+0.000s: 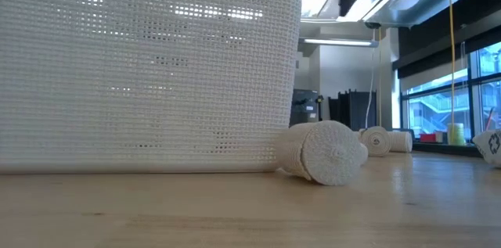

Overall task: Pick & place medical supplies in basket/bin
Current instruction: Put the top light brown bandage into the white bin

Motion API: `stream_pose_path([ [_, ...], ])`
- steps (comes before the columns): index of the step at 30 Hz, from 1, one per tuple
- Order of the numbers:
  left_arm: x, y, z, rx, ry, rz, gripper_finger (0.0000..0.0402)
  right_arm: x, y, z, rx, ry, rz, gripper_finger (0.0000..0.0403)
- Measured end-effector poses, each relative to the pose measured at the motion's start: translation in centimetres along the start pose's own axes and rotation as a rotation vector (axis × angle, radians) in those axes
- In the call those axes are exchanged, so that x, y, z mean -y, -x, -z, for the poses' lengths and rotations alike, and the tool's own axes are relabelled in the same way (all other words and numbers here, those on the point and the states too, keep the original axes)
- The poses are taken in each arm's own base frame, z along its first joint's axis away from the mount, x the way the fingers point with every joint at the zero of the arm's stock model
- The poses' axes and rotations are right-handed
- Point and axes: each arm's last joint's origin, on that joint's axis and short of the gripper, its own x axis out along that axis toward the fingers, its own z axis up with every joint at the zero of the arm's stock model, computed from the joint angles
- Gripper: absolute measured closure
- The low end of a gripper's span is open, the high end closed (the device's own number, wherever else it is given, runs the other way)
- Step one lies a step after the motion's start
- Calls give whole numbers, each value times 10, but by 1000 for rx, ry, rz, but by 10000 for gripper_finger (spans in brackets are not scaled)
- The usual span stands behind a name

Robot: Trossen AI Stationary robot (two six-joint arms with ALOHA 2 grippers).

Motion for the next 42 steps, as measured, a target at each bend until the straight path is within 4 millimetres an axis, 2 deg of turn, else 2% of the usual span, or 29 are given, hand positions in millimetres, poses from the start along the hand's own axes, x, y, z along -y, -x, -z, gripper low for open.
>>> stream_pose_path([
  [7, 6, 20, -1, 100, 3, 19, 188, 16, -7, 29, 46, -76, 19, 122],
  [10, 9, 24, 1, 116, 4, 10, 187, 29, -11, 41, 56, -137, 112, 122],
  [14, 14, 27, 3, 116, 18, 28, 187, 50, -26, 53, 16, -223, 209, 122],
  [20, 19, 29, 6, 112, 41, 55, 187, 91, -68, 57, -28, -396, 284, 122],
  [26, 24, 32, 8, 107, 50, 80, 187, 136, -111, 55, -32, -476, 253, 122],
  [33, 28, 34, 10, 103, 53, 100, 187, 184, -152, 55, -85, -540, 281, 122],
  [37, 29, 35, 11, 101, 66, 109, 187, 202, -181, 62, -181, -540, 255, 122],
  [42, 32, 37, 12, 98, 81, 120, 187, 213, -214, 71, -287, -522, 160, 122],
])
